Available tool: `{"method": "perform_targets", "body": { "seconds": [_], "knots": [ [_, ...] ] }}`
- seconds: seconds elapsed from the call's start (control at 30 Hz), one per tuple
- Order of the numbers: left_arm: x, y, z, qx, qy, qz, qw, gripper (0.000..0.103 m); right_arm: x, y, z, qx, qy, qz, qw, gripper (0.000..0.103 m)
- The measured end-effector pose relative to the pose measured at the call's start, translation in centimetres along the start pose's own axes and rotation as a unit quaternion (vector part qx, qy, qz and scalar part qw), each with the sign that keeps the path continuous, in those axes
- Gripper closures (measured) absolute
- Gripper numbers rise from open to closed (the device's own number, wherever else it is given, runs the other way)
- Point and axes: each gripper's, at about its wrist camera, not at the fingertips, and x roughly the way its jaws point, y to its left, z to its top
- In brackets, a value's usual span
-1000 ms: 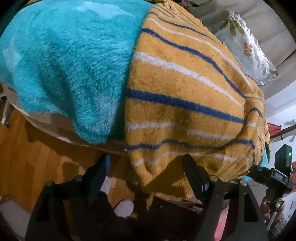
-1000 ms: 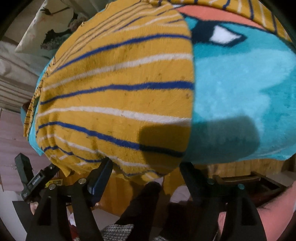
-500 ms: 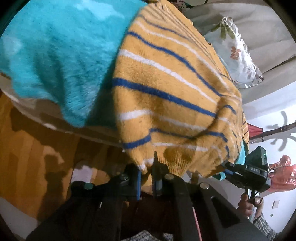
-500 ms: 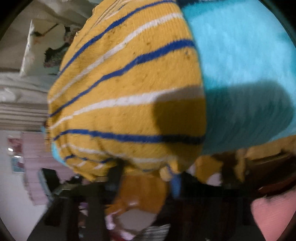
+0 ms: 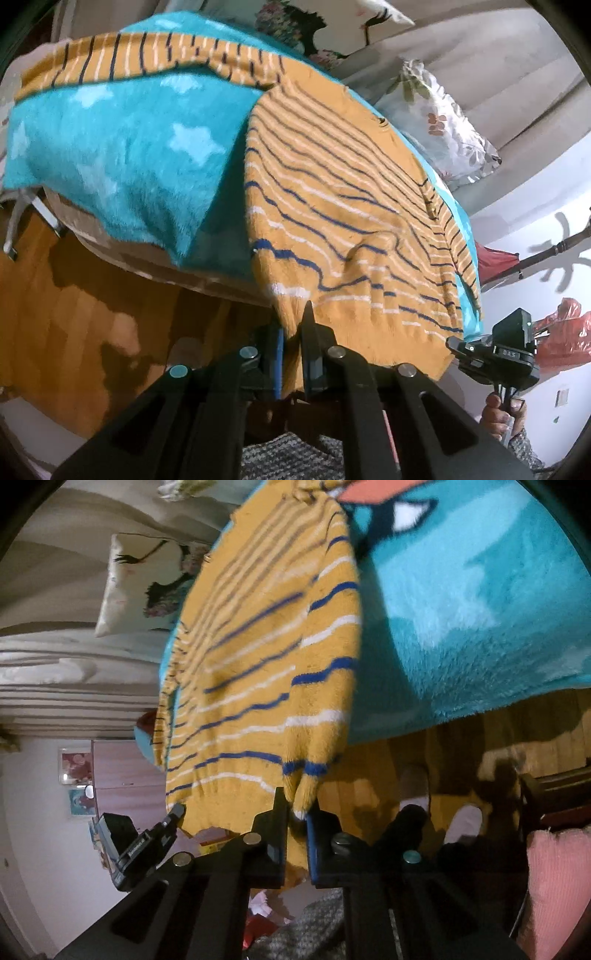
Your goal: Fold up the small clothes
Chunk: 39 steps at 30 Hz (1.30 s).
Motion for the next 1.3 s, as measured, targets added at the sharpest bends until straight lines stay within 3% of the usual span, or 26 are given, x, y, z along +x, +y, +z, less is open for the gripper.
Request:
{"method": "perform_targets", "body": {
  "seconds": [0.33,0.57,0.7,0.83,0.97,1.07,1.13,1.3],
  "knots": [
    [-0.6,-0.4,0.0,0.008,0.008,0.016,0.9998,0.096,-0.7,0.2,-0.5,-0.012,0.012,-0.009,1.0,0.094],
    [1.0,1.8,-1.4,-0.029,0.036,0.057,0.9973,0.096,0.9,-2.2,0.0,0.002,0.045,-0.035,0.998,0.093],
    [0.9,2.8,-1.3,-0.036,0.04,0.088,0.9946,0.095,0.2,-3.0,0.6,-0.003,0.033,-0.059,0.998,0.087],
    [0.1,3.6,-0.9,-0.039,0.034,0.123,0.991,0.093,-5.1,-4.3,2.7,0.009,-0.059,-0.064,0.996,0.073],
    [-0.6,4.1,-0.3,-0.054,0.025,0.13,0.9897,0.082,-12.5,-8.1,5.3,0.06,-0.191,-0.113,0.973,0.066],
    [-0.7,3.5,0.2,-0.048,0.023,0.129,0.9901,0.079,-16.1,-11.3,7.1,0.118,-0.256,-0.111,0.953,0.056],
    [-0.8,2.8,0.7,-0.043,0.02,0.127,0.9908,0.077,-17.4,-13.0,8.1,0.148,-0.281,-0.11,0.942,0.05],
    [-0.5,1.0,1.5,-0.032,0.017,0.117,0.9925,0.074,-18.1,-15.6,10.7,0.19,-0.306,-0.12,0.925,0.049]
  ]
}}
